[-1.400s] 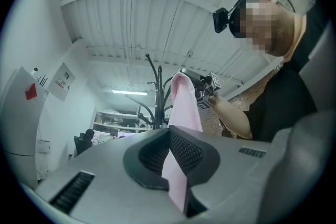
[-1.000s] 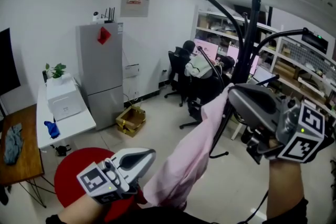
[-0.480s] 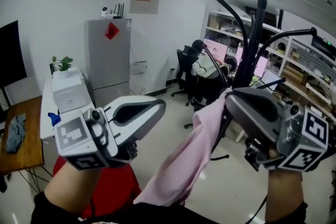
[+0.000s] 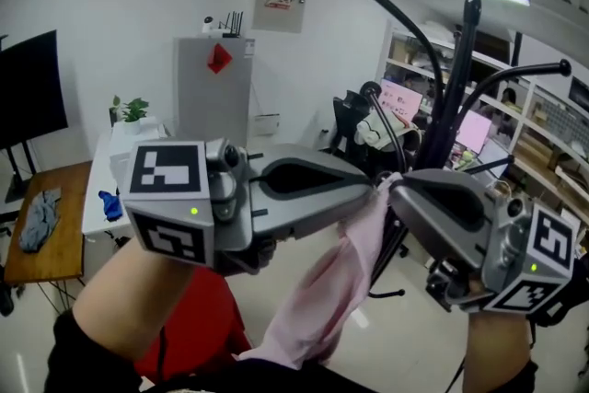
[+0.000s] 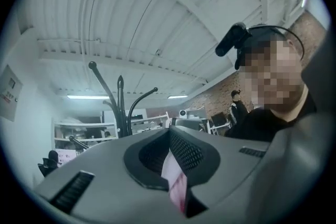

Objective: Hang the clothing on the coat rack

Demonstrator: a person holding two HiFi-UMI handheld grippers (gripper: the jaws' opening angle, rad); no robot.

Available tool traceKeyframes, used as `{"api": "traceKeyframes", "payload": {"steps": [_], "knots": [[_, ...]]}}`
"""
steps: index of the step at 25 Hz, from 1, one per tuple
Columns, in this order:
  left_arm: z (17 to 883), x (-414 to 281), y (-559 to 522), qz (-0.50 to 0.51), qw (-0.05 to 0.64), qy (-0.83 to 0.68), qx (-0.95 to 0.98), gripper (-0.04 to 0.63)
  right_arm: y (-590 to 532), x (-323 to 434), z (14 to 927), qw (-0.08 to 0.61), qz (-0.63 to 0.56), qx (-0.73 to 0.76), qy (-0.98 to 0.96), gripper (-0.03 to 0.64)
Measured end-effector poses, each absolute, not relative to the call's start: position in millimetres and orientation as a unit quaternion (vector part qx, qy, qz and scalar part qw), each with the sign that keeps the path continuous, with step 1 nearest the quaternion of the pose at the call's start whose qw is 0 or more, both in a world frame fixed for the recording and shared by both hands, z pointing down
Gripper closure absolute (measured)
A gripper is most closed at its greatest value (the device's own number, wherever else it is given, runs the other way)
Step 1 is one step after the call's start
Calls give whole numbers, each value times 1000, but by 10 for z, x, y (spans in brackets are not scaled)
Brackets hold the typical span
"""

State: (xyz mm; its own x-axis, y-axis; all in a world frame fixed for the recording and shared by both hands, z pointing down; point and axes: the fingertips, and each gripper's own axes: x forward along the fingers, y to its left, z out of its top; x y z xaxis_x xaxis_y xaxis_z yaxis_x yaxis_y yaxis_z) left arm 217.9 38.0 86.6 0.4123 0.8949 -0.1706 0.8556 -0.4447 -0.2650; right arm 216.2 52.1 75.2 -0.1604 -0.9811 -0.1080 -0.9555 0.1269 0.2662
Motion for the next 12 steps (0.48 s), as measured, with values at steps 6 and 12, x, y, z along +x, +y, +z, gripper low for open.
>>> {"api": "traceKeyframes", "payload": {"steps": [6, 12], "knots": [[834, 2218, 450, 127, 66, -535, -832, 595, 535, 2163, 727, 45, -139, 640, -755, 615], [885, 2162, 548, 112, 59, -560, -819, 537, 586, 2199, 746, 45, -145, 642, -752, 615]]}}
